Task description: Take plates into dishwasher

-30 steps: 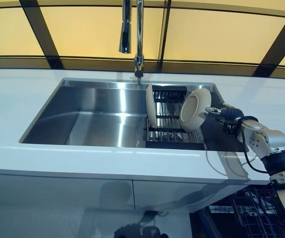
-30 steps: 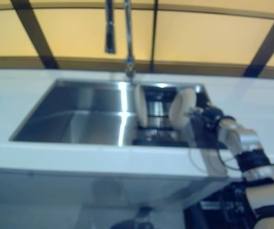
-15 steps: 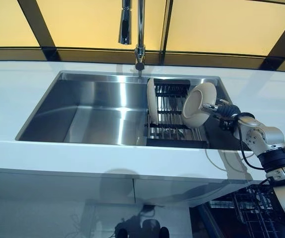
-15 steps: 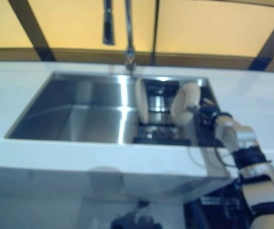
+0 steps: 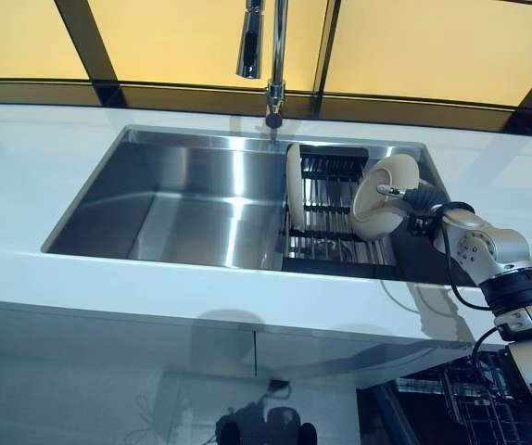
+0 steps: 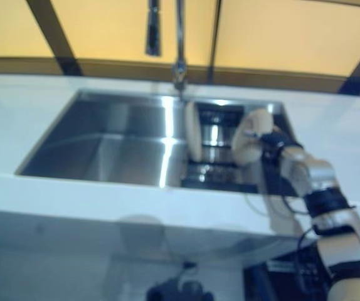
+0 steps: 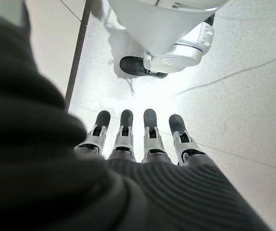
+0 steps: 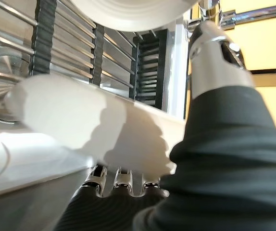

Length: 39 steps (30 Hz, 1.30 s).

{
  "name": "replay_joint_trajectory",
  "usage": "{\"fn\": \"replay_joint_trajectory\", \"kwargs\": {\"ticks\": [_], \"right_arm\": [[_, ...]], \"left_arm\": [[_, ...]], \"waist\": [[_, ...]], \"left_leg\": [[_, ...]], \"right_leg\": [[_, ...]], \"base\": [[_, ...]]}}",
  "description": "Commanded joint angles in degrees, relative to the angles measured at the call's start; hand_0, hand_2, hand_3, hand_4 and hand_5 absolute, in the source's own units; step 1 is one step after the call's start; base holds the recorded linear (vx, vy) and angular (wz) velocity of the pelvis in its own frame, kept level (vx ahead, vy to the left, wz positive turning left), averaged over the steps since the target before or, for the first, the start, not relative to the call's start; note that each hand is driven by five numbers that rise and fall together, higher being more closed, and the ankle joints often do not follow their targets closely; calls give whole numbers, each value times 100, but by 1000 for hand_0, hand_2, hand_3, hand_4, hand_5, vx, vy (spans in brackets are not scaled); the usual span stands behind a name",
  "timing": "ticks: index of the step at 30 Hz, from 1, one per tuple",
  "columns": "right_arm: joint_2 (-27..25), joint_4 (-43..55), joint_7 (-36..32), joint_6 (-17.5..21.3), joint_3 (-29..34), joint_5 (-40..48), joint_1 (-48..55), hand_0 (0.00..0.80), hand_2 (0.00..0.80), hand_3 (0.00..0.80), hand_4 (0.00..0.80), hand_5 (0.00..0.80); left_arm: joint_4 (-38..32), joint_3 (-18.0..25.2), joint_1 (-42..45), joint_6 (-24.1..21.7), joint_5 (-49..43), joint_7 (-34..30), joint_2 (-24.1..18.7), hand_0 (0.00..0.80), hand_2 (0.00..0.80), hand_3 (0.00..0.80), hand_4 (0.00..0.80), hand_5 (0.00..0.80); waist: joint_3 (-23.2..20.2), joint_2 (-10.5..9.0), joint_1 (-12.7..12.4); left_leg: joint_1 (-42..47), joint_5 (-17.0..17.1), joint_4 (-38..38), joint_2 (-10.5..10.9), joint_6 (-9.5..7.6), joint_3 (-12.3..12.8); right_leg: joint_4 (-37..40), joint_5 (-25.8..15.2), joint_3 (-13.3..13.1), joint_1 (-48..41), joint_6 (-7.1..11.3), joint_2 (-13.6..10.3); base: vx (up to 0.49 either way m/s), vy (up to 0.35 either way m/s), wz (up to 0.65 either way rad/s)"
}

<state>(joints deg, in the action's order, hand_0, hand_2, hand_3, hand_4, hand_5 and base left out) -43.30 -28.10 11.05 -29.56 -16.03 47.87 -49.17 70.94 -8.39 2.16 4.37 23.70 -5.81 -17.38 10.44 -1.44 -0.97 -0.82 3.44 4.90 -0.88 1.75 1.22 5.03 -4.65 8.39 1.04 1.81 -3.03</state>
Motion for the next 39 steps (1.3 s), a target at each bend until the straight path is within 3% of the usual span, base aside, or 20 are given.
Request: {"fn": "replay_joint_trajectory", "kwargs": {"ticks": [1, 2, 18, 30, 35, 39], "right_arm": [[18, 23, 144, 100, -269, -184, -787, 759, 759, 759, 759, 759], [2, -60, 115, 101, -287, -237, -833, 800, 800, 800, 800, 800], [-327, -301, -3, 231, -467, -1137, -1009, 800, 800, 800, 800, 800], [-868, 27, 133, 419, -480, -1227, -1188, 800, 800, 800, 800, 800], [-1389, 120, 34, 477, -499, -1369, -1334, 800, 800, 800, 800, 800], [-1834, -159, -159, 739, -531, -1414, -1501, 800, 800, 800, 800, 800]], "left_arm": [[197, -330, -157, -35, 192, 63, -100, 0, 0, 0, 0, 0], [210, -329, -148, -54, 184, 57, -96, 0, 0, 0, 0, 0], [165, -358, -127, -58, 109, -6, -141, 0, 0, 0, 0, 0], [149, -314, -132, 16, -22, -24, -203, 0, 0, 0, 0, 0], [196, -255, -126, 81, -142, -22, -185, 0, 0, 0, 0, 0], [293, -294, -162, 140, -177, -52, -193, 0, 0, 0, 0, 0]], "waist": [[-122, -107, -162], [-119, -108, -173], [-141, -176, -197], [-332, -303, -80], [-555, -396, 39], [-691, -460, 157]], "left_leg": [[-6, -377, 10, 181, -181, 183], [-9, -378, 10, 183, -181, 174], [56, -415, 10, 183, -187, 180], [219, -493, 10, 163, -188, 285], [335, -542, 10, 152, -188, 383], [427, -608, 10, 142, -209, 480]], "right_leg": [[-3, 298, 9, -55, 171, 38], [-3, 298, 13, -56, 171, 37], [-3, 294, 12, -107, 204, 27], [-3, 289, -122, -205, 246, 66], [-3, 273, -223, -273, 279, 95], [-3, 256, -362, -317, 306, 134]], "base": [[0, 0, 0], [8, 8, 3], [0, 1, 0], [-4, -1, -2], [-1, 16, -6], [-1, 15, -19]]}}
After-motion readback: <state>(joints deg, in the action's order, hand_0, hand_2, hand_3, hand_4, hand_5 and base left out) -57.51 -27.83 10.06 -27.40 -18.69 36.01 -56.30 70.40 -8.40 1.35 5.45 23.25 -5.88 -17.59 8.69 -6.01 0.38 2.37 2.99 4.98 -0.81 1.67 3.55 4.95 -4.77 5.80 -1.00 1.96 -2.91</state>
